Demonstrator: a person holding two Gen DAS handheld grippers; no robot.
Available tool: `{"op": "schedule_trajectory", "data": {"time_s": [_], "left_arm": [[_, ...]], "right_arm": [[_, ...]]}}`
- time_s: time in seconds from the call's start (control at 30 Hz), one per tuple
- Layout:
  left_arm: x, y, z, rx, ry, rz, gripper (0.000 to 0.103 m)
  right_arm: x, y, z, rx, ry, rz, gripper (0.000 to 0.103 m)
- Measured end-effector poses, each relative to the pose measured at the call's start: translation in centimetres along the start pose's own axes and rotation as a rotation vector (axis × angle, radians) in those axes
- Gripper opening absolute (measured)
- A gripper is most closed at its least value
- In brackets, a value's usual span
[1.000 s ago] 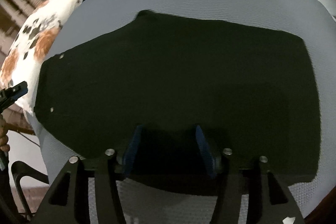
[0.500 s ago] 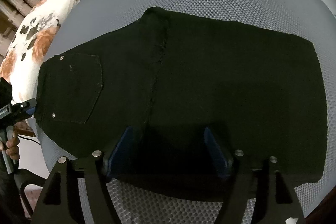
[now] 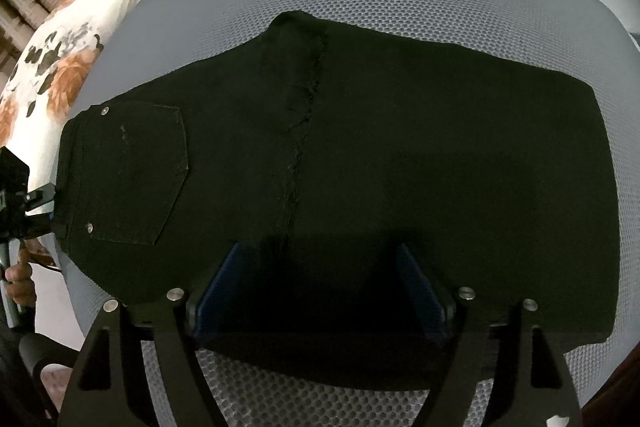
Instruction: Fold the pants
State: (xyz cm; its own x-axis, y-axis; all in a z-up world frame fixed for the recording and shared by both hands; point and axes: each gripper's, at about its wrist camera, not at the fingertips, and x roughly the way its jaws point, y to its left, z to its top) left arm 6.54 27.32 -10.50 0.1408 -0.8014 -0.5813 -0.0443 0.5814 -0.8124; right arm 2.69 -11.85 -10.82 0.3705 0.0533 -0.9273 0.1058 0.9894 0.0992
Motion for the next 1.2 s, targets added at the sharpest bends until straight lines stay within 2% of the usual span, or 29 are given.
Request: {"op": "schedule_trajectory", "data": {"time_s": [0.1, 0.37, 0.53, 0.6, 0.7, 0.77, 0.83, 0.93, 1.2], "left_arm": [[0.0, 0.9, 0.5, -0.021, 0.002, -0.061, 0.069], [2.1, -1.3, 1.9, 0.076, 0.013, -0.052, 0.069], [3.4, -2.6, 2.9, 0.103, -0.018, -0.029, 0.069], [3.7, -2.9, 2.8, 0.116, -0.031, -0.003, 0.069], [4.1, -4.2, 2.2, 0.153, -0.057, 0.085, 0.067], [4.5, -5.2, 1.8, 0.178, -0.075, 0.190, 0.059], [4.7, -5.7, 1.6, 0.182, -0.077, 0.264, 0.050], [4.7, -5.6, 1.7, 0.128, -0.083, 0.281, 0.048], [5.7, -6.9, 1.4, 0.087, -0.086, 0.362, 0.048]], "right_arm": [[-0.1, 0.3, 0.0, 0.003, -0.001, -0.002, 0.078], [-0.1, 1.0, 0.0, -0.001, -0.002, -0.012, 0.082], [-0.1, 1.1, 0.0, -0.002, -0.012, -0.014, 0.083], [-0.1, 1.1, -0.1, 0.003, -0.014, -0.009, 0.083], [-0.3, 0.9, 0.0, 0.011, -0.019, 0.005, 0.083], [-0.3, 1.0, 0.2, 0.016, -0.024, 0.010, 0.083], [-0.4, 1.0, 0.3, 0.011, -0.032, 0.009, 0.083], [-0.8, 0.8, 0.1, 0.002, -0.039, 0.009, 0.083], [-1.6, 0.3, 0.6, -0.005, -0.072, 0.026, 0.082]]}}
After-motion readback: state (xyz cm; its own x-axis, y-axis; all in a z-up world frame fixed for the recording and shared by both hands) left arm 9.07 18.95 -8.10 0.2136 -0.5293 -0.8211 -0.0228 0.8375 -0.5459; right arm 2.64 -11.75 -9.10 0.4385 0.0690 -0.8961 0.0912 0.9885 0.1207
